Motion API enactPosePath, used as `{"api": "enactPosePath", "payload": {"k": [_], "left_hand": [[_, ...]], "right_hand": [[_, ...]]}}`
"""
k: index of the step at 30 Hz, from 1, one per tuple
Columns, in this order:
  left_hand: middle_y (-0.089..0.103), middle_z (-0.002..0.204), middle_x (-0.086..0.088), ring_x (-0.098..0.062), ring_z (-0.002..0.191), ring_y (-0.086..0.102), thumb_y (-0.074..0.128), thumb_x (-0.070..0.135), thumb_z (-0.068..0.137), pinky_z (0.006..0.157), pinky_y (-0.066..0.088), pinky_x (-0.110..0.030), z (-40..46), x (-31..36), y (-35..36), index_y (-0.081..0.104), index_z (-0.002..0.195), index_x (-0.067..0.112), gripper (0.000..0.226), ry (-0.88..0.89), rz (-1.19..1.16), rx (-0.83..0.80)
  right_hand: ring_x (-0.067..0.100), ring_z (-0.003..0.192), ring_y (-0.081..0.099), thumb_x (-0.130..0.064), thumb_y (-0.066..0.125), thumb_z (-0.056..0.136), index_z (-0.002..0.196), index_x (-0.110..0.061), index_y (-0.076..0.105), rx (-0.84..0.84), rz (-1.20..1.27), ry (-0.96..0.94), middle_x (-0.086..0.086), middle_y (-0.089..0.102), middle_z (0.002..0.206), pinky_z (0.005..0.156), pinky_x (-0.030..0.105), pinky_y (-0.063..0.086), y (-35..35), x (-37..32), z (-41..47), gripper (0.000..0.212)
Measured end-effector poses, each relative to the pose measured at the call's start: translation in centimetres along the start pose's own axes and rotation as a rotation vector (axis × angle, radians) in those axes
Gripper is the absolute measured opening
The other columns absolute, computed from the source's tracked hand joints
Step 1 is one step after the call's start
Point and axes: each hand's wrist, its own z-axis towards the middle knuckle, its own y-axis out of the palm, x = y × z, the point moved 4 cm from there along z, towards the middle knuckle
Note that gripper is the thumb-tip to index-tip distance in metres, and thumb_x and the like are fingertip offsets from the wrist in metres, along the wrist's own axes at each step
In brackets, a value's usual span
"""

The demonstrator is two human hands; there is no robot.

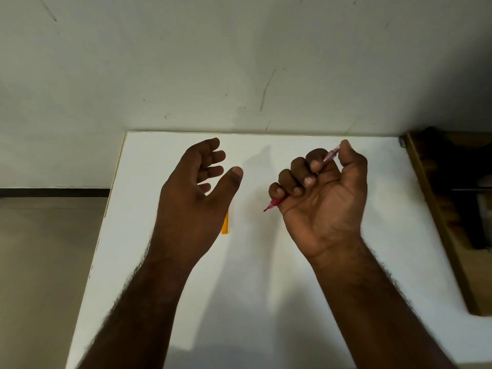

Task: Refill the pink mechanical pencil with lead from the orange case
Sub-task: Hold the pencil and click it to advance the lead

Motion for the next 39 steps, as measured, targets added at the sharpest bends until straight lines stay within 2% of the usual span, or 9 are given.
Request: {"api": "enactPosePath", "payload": {"k": [5,12,14,17,21,25,29,34,39], "left_hand": [[0.065,0.117,0.028,0.018,0.101,0.058,0.069,0.040,0.089,0.074,0.040,0.003,0.02,0.00,0.10,0.055,0.130,0.038,0.043,-0.001,0.004,-0.001],[0.066,0.118,0.026,0.015,0.101,0.060,0.069,0.038,0.089,0.076,0.042,0.001,0.08,-0.09,-0.03,0.056,0.131,0.035,0.044,0.006,-0.003,0.003],[0.066,0.118,0.025,0.014,0.102,0.060,0.069,0.038,0.089,0.076,0.043,0.001,0.08,-0.10,-0.05,0.056,0.131,0.035,0.044,0.007,-0.008,0.002],[0.066,0.119,0.025,0.012,0.103,0.061,0.070,0.038,0.089,0.077,0.045,-0.001,0.06,-0.11,-0.07,0.056,0.132,0.035,0.044,0.010,-0.014,0.002],[0.066,0.118,0.026,0.014,0.103,0.060,0.070,0.038,0.089,0.077,0.043,0.001,0.02,-0.10,-0.07,0.056,0.131,0.036,0.044,0.014,-0.012,0.003],[0.066,0.117,0.026,0.014,0.102,0.060,0.070,0.039,0.089,0.075,0.043,0.001,0.06,-0.13,-0.02,0.056,0.131,0.037,0.044,0.009,-0.008,0.003],[0.066,0.117,0.027,0.015,0.102,0.060,0.070,0.039,0.089,0.075,0.042,0.002,0.07,-0.09,0.05,0.056,0.131,0.037,0.044,0.005,-0.008,0.000],[0.066,0.118,0.027,0.015,0.102,0.060,0.069,0.040,0.089,0.075,0.043,0.002,0.05,-0.05,0.01,0.056,0.130,0.039,0.043,0.004,-0.002,-0.001],[0.065,0.117,0.027,0.016,0.101,0.059,0.069,0.040,0.089,0.075,0.042,0.003,0.04,0.03,0.01,0.056,0.130,0.038,0.043,0.007,0.004,0.001]], "right_hand": [[0.016,0.054,0.030,-0.051,0.037,0.101,0.077,-0.017,0.051,-0.045,-0.028,-0.010,-0.001,0.038,0.060,0.058,0.033,0.030,0.37,0.10,0.00,0.044],[0.014,0.064,0.053,-0.043,0.043,0.103,0.093,-0.020,0.061,-0.069,-0.036,-0.050,0.000,0.059,0.076,0.066,0.031,0.046,0.39,0.65,0.12,0.031],[0.014,0.062,0.047,-0.047,0.043,0.101,0.093,-0.020,0.061,-0.054,-0.048,-0.050,-0.001,0.055,0.071,0.067,0.030,0.041,0.31,0.58,0.10,0.033],[0.015,0.057,0.032,-0.060,0.036,0.102,0.081,-0.018,0.056,-0.027,-0.036,-0.014,-0.001,0.039,0.062,0.061,0.033,0.032,0.32,0.51,0.16,0.052],[0.018,0.055,0.021,-0.049,0.039,0.098,0.067,-0.017,0.043,-0.022,-0.023,0.001,-0.002,0.029,0.057,0.058,0.033,0.028,0.47,0.31,0.09,0.045],[0.018,0.059,0.018,-0.055,0.038,0.099,0.071,-0.017,0.048,-0.024,0.006,0.015,-0.002,0.030,0.059,0.059,0.033,0.028,0.62,0.40,-0.01,0.049],[0.018,0.057,0.018,-0.048,0.038,0.099,0.069,-0.017,0.044,-0.020,-0.003,0.008,-0.001,0.028,0.058,0.058,0.033,0.027,0.52,0.30,-0.02,0.044],[0.018,0.058,0.018,-0.052,0.038,0.099,0.071,-0.016,0.047,-0.025,-0.001,0.038,-0.001,0.030,0.059,0.060,0.034,0.027,0.55,0.53,-0.03,0.047],[0.018,0.056,0.021,-0.047,0.036,0.099,0.069,-0.016,0.045,-0.031,-0.010,0.024,-0.001,0.031,0.057,0.058,0.033,0.028,0.43,0.41,0.01,0.044]]}}
